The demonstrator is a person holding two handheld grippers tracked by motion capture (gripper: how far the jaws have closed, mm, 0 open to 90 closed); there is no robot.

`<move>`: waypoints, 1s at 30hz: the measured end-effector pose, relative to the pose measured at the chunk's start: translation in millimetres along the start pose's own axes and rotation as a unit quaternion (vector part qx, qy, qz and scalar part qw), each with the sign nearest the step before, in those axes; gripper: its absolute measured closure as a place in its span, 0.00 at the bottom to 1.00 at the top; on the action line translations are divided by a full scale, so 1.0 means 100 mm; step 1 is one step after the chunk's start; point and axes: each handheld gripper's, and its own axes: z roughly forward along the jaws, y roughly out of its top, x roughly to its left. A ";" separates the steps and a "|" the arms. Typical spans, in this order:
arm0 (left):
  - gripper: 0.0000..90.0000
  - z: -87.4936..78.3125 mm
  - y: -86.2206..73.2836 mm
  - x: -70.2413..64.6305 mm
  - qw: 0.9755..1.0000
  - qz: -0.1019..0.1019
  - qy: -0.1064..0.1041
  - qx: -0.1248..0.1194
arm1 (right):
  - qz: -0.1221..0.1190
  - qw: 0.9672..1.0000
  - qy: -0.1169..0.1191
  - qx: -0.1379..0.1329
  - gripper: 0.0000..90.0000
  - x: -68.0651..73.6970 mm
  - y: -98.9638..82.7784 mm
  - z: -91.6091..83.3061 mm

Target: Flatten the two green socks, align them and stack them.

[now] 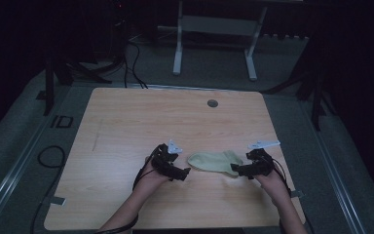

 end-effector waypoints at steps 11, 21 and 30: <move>0.08 -0.07 -0.09 0.01 1.000 -0.006 0.002 0.000 | 0.012 1.000 -0.005 -0.011 0.14 -0.08 -0.11 -0.17; 0.08 -0.15 -0.21 0.01 1.000 -0.006 0.005 0.007 | 0.008 1.000 -0.014 -0.021 0.14 -0.11 -0.28 -0.26; 0.08 -0.28 -0.41 0.10 1.000 -0.023 0.008 -0.003 | 0.023 0.999 -0.022 -0.027 0.15 -0.19 -0.47 -0.31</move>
